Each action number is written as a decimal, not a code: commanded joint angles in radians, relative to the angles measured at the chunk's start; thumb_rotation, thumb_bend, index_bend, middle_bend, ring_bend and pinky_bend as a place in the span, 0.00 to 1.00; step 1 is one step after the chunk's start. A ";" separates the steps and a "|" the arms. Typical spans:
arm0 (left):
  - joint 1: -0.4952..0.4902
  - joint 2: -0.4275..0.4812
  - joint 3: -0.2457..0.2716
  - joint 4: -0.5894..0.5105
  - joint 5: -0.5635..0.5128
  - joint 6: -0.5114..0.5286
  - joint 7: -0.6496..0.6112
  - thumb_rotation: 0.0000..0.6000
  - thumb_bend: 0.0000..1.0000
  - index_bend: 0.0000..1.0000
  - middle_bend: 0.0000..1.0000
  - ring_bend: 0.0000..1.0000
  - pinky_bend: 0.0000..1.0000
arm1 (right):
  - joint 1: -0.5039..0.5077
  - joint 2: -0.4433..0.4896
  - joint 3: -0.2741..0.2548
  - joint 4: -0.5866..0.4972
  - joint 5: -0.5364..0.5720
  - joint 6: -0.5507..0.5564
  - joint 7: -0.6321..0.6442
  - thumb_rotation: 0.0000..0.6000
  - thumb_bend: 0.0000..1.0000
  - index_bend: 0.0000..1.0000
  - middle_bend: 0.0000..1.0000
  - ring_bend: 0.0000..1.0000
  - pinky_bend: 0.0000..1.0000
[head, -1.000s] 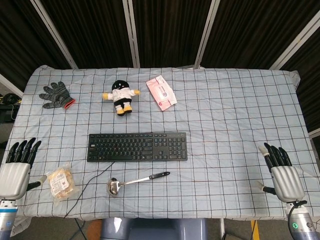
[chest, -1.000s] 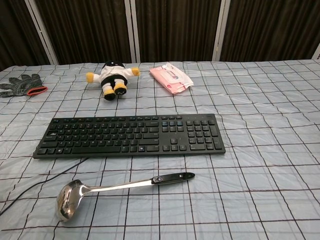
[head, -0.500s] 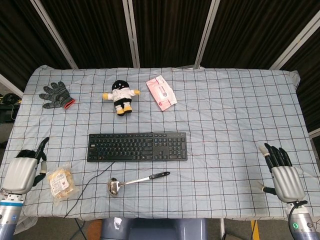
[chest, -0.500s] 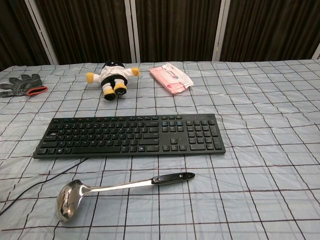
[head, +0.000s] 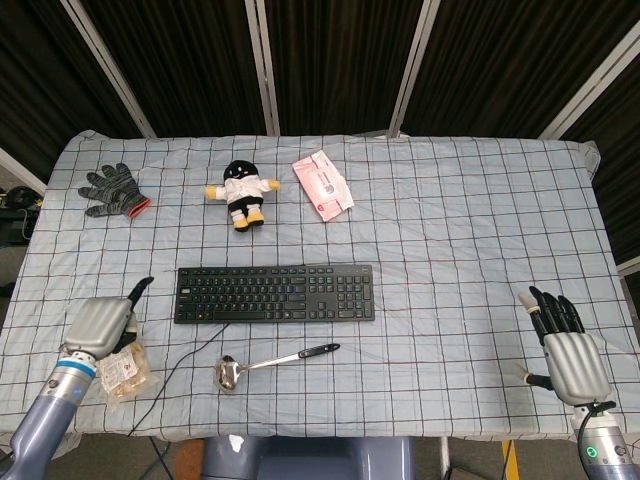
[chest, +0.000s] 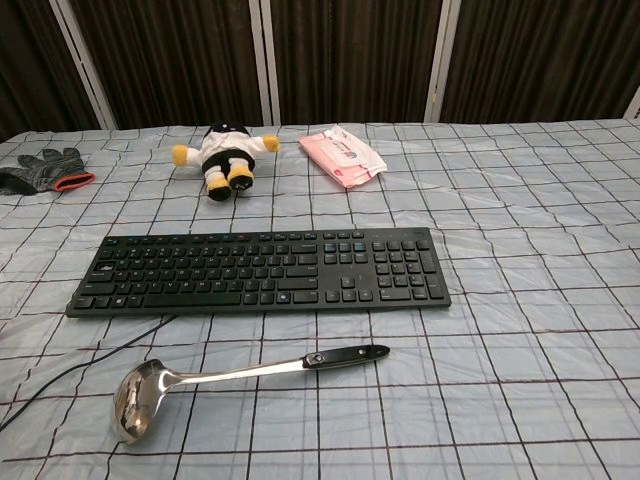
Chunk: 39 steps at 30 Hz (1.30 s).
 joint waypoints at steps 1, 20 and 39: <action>-0.116 -0.013 -0.022 -0.026 -0.191 -0.074 0.115 1.00 1.00 0.08 0.91 0.80 0.57 | 0.000 0.001 0.000 0.000 -0.001 0.000 0.002 1.00 0.09 0.04 0.00 0.00 0.00; -0.376 -0.142 0.008 0.006 -0.619 -0.026 0.282 1.00 1.00 0.13 0.91 0.80 0.57 | 0.000 0.006 0.001 -0.004 0.001 -0.002 0.022 1.00 0.09 0.04 0.00 0.00 0.00; -0.489 -0.231 0.028 0.065 -0.736 0.033 0.314 1.00 1.00 0.12 0.91 0.80 0.57 | 0.000 0.008 0.001 -0.008 0.003 -0.002 0.030 1.00 0.09 0.04 0.00 0.00 0.00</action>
